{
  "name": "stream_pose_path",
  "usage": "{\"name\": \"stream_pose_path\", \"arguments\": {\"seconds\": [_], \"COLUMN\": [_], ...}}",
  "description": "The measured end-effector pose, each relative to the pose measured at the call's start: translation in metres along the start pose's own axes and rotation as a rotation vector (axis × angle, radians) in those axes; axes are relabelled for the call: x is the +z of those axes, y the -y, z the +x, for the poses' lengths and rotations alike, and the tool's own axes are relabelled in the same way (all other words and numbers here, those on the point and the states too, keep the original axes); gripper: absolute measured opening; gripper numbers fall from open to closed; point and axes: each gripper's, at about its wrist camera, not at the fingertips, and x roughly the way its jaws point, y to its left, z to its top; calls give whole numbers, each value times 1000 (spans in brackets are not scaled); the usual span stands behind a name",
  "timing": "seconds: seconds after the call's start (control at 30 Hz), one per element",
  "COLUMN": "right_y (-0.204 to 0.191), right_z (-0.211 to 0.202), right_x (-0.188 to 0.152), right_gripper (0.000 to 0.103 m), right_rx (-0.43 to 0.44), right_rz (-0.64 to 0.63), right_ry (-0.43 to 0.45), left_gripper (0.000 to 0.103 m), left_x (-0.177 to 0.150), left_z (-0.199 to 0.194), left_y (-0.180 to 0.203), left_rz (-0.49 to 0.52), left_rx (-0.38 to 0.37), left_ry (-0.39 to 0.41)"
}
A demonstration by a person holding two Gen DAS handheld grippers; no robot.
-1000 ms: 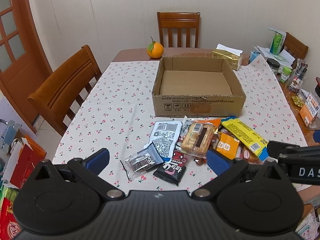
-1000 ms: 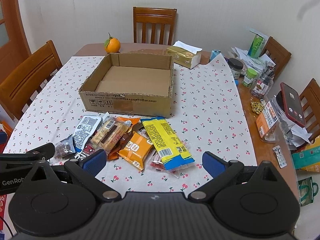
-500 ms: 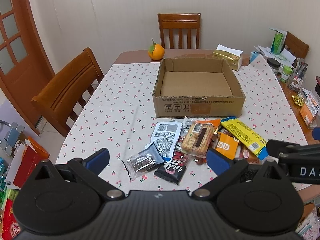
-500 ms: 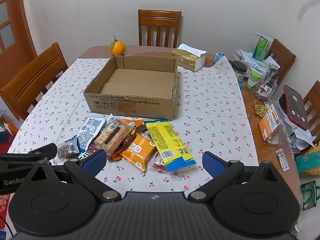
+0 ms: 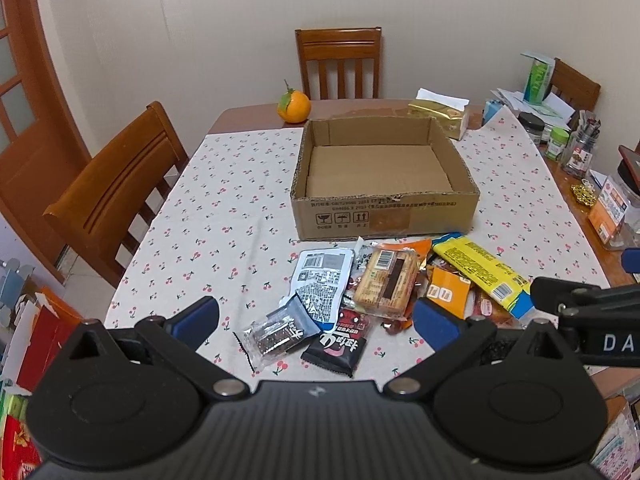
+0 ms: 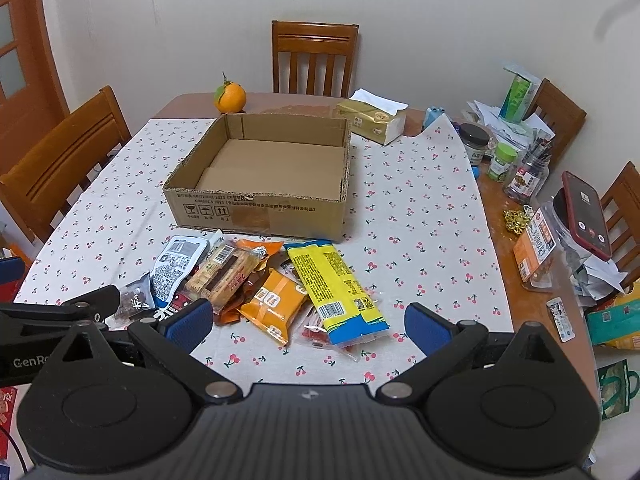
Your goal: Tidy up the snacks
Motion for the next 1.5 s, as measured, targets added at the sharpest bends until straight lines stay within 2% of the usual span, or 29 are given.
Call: {"name": "stream_pose_path", "arguments": {"seconds": [0.27, 0.5, 0.73, 0.9, 1.17, 1.43, 1.5], "right_y": [-10, -21, -24, -22, -29, -30, -30], "right_z": [8, 30, 44, 58, 75, 82, 84], "right_x": [1, 0, -1, -5, -9, -9, -9], "right_gripper": [103, 103, 103, 103, 103, 103, 103], "right_rx": [3, 10, 19, 2, -29, -40, -38], "right_rz": [5, 12, -1, 36, 73, 100, 105], "right_ry": [-4, -20, 40, 12, -38, -53, -58], "left_gripper": [102, 102, 102, 102, 102, 92, 80], "left_x": [-2, -10, -26, -35, -40, -35, -35], "left_z": [15, 47, 86, 119, 159, 172, 174], "left_y": [-12, -27, -43, -56, -63, -65, -65], "left_rz": [63, 82, 184, 255, 369, 463, 473], "left_rx": [-52, -130, -140, -133, -186, -294, -327], "left_ry": [29, -28, -41, -75, -108, -124, -136]}}
